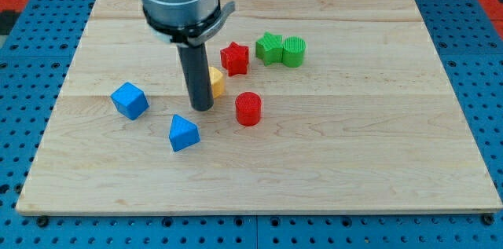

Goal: Move the green circle towards the top side of the board

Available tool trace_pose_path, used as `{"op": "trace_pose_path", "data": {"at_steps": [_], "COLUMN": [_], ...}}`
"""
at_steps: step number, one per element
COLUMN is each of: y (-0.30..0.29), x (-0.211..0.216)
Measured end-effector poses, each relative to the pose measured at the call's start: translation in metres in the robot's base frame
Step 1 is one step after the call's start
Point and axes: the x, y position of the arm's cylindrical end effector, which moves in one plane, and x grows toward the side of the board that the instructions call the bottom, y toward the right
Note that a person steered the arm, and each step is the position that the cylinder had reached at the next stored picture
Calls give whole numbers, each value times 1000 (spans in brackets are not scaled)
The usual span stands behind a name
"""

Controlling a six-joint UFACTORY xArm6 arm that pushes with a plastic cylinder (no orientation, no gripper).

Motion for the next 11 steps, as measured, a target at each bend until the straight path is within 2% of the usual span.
{"op": "trace_pose_path", "data": {"at_steps": [1,2,3,4,6,7,8,9,10,11], "y": [14,54,100,105,139,141,108,140,138,94], "x": [-22,17,0,-39,-90,-134,-161,-139,-85,-105]}}
